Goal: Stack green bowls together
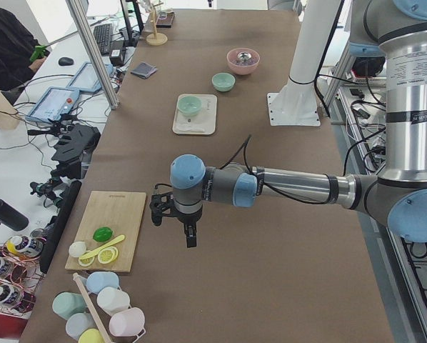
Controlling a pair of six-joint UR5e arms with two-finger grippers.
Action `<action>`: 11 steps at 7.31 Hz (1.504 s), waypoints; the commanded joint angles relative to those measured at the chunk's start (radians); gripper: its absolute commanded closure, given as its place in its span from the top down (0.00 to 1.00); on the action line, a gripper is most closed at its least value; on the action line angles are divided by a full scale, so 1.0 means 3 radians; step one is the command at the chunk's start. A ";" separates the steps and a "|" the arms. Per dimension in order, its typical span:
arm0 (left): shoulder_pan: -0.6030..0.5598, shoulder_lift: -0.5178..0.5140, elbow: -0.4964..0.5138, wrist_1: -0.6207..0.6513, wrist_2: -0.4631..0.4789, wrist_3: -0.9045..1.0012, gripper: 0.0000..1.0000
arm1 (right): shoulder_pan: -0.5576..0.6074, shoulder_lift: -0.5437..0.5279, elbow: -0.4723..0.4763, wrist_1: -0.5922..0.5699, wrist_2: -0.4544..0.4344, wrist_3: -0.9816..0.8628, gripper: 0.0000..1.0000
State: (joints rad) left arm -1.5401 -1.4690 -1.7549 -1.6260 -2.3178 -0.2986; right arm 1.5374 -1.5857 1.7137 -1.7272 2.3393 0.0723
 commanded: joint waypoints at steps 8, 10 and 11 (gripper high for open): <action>0.0005 -0.0038 0.0005 0.0010 0.0010 -0.0002 0.98 | -0.0001 0.0009 -0.0006 0.0000 0.0000 0.0040 1.00; 0.0005 -0.0043 -0.0040 0.0010 0.0020 -0.0007 0.98 | -0.0001 0.0014 -0.0006 0.0000 0.0000 0.0045 1.00; 0.0020 -0.0068 -0.0056 -0.0005 0.0020 -0.0002 0.98 | -0.0006 0.0014 -0.0006 0.0000 0.0000 0.0050 1.00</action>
State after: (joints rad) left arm -1.5372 -1.4833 -1.7641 -1.6240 -2.3128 -0.2998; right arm 1.5366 -1.5821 1.7119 -1.7273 2.3393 0.0858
